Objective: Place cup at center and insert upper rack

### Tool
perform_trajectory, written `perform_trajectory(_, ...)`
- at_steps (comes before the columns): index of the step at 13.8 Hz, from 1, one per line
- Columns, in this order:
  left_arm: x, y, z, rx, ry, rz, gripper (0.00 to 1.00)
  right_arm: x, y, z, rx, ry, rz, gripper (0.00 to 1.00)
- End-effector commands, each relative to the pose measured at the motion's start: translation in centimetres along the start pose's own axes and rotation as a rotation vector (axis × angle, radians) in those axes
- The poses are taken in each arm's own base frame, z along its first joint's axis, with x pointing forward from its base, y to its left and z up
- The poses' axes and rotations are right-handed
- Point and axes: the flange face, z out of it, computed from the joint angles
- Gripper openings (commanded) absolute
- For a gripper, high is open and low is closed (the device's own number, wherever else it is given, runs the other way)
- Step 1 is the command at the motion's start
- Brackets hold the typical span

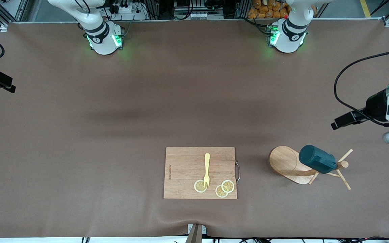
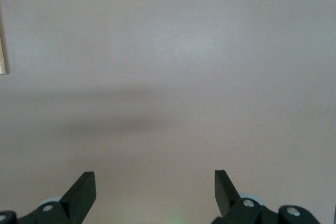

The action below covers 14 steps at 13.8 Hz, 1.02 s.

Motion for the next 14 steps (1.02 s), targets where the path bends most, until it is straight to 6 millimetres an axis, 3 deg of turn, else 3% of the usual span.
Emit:
perform_trajectory(1,-2.1,-1.3,-1.1,0.058,-0.037,0.102,1.00,0.1,0.4,-0.1,0.010,0.004,0.011,1.00)
perform_trajectory(3,-3.2,-1.2,-1.2,0.093,-0.067,0.150,1.00,0.1,0.4,-0.1,0.010,0.004,0.009,1.00)
perform_trajectory(4,-4.0,-0.2,-0.9,0.130,-0.070,0.180,1.00,0.1,0.4,-0.1,0.010,0.004,0.009,1.00)
perform_trajectory(7,-8.6,4.2,-0.5,0.236,-0.071,0.285,1.00,0.1,0.5,-0.1,0.010,0.005,0.011,1.00)
perform_trajectory(9,-11.1,4.6,-1.1,0.247,-0.069,0.304,1.00,0.1,0.5,-0.1,0.011,0.005,0.011,1.00)
perform_trajectory(14,-12.4,5.4,-4.4,0.218,-0.041,0.368,1.00,0.1,0.6,-0.1,0.013,0.005,0.015,1.00)
